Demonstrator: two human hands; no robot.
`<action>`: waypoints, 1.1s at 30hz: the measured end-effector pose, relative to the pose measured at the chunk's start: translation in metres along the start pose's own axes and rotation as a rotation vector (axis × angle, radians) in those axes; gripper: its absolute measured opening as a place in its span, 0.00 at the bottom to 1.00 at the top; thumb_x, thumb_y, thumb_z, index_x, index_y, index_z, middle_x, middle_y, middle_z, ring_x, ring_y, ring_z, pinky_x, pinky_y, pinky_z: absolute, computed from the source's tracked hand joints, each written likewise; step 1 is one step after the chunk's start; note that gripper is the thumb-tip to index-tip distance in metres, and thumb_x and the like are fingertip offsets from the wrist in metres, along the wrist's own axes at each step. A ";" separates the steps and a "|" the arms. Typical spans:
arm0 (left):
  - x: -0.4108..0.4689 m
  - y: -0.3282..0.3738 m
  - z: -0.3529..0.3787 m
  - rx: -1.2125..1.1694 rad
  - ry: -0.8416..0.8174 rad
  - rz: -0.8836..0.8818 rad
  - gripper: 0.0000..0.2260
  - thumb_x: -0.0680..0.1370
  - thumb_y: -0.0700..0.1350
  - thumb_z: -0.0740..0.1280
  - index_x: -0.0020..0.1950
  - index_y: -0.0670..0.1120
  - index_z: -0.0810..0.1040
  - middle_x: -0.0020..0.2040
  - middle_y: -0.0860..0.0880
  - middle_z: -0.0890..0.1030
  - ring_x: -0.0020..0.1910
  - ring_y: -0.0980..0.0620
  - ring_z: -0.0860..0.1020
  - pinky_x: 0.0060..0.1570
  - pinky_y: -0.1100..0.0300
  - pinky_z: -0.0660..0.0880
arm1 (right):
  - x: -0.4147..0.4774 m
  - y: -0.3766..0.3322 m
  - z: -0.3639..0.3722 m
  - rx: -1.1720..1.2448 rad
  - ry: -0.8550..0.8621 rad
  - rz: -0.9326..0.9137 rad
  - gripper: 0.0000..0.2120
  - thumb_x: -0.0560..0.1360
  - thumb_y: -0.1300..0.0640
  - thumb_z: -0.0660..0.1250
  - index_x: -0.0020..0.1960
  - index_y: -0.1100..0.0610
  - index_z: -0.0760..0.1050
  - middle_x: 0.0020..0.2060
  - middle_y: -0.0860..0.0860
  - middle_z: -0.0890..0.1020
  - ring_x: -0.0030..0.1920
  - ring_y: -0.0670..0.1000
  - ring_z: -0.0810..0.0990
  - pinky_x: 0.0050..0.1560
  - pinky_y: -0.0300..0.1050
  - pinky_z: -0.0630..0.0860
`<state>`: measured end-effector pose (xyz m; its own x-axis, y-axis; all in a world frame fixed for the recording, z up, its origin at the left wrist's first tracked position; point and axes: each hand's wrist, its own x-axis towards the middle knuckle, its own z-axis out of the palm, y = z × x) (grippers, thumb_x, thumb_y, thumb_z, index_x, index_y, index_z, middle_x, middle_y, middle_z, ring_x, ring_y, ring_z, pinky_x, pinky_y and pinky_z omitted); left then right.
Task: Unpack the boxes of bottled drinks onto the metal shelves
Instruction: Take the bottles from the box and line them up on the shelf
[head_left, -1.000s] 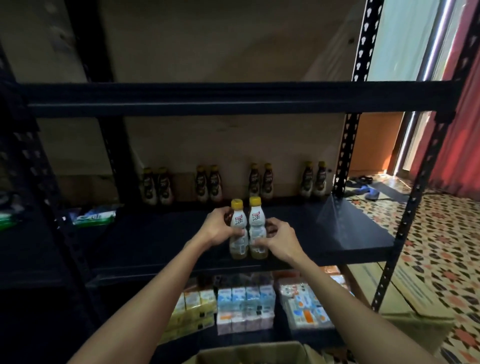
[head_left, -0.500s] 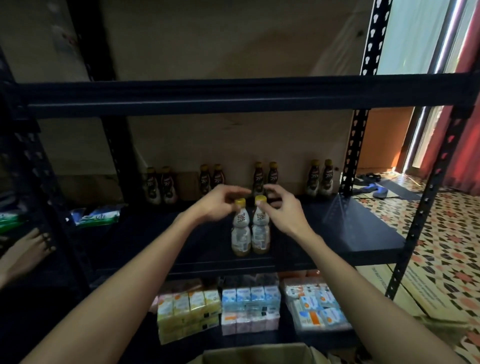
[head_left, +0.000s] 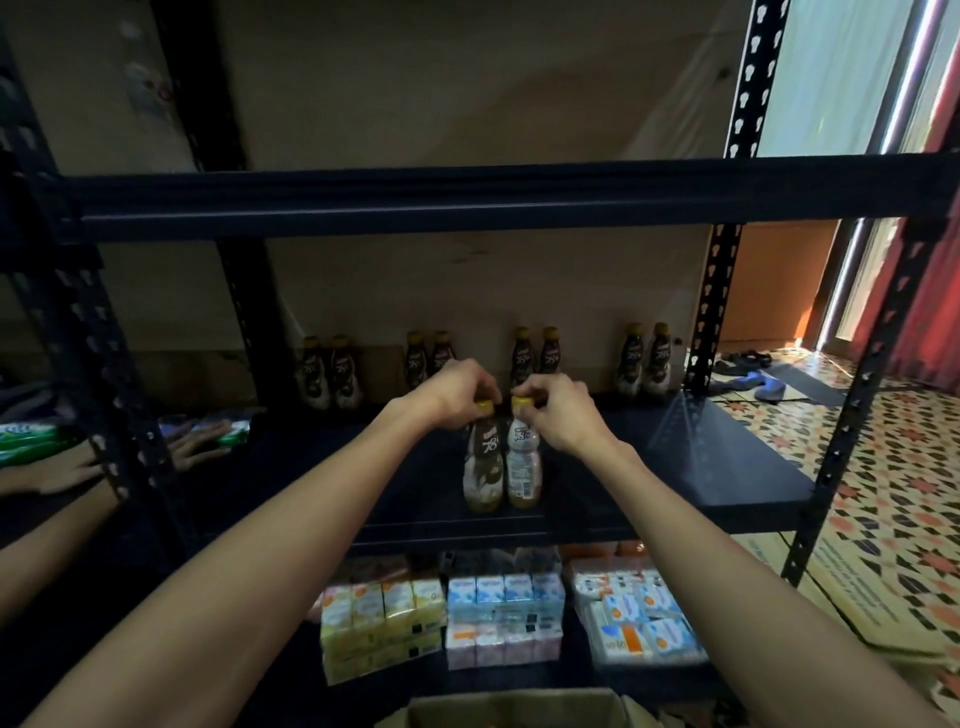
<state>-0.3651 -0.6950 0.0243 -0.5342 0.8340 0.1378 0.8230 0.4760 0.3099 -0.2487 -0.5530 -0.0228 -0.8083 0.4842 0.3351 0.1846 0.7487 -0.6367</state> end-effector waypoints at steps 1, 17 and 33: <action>0.002 -0.001 0.002 0.003 0.014 -0.033 0.13 0.78 0.46 0.71 0.62 0.49 0.81 0.62 0.44 0.79 0.59 0.48 0.78 0.59 0.58 0.75 | 0.000 -0.001 0.000 0.002 0.002 0.011 0.09 0.78 0.52 0.71 0.58 0.46 0.81 0.55 0.50 0.81 0.59 0.52 0.78 0.63 0.49 0.76; 0.000 -0.006 0.017 -0.051 0.072 -0.121 0.20 0.75 0.46 0.75 0.67 0.51 0.78 0.65 0.42 0.75 0.62 0.45 0.77 0.64 0.51 0.75 | 0.007 -0.003 0.002 0.034 0.074 0.003 0.05 0.73 0.47 0.76 0.44 0.45 0.81 0.46 0.45 0.82 0.51 0.48 0.80 0.54 0.52 0.80; 0.005 -0.016 0.029 -0.143 0.090 -0.120 0.19 0.75 0.47 0.74 0.65 0.55 0.76 0.61 0.45 0.75 0.61 0.46 0.74 0.59 0.56 0.73 | 0.022 0.002 -0.013 -0.034 -0.089 -0.057 0.12 0.78 0.57 0.71 0.61 0.49 0.82 0.61 0.51 0.82 0.59 0.48 0.80 0.57 0.34 0.75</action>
<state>-0.3757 -0.6905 -0.0073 -0.6473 0.7422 0.1734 0.7199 0.5207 0.4589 -0.2586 -0.5347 -0.0080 -0.8641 0.3995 0.3061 0.1547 0.7896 -0.5938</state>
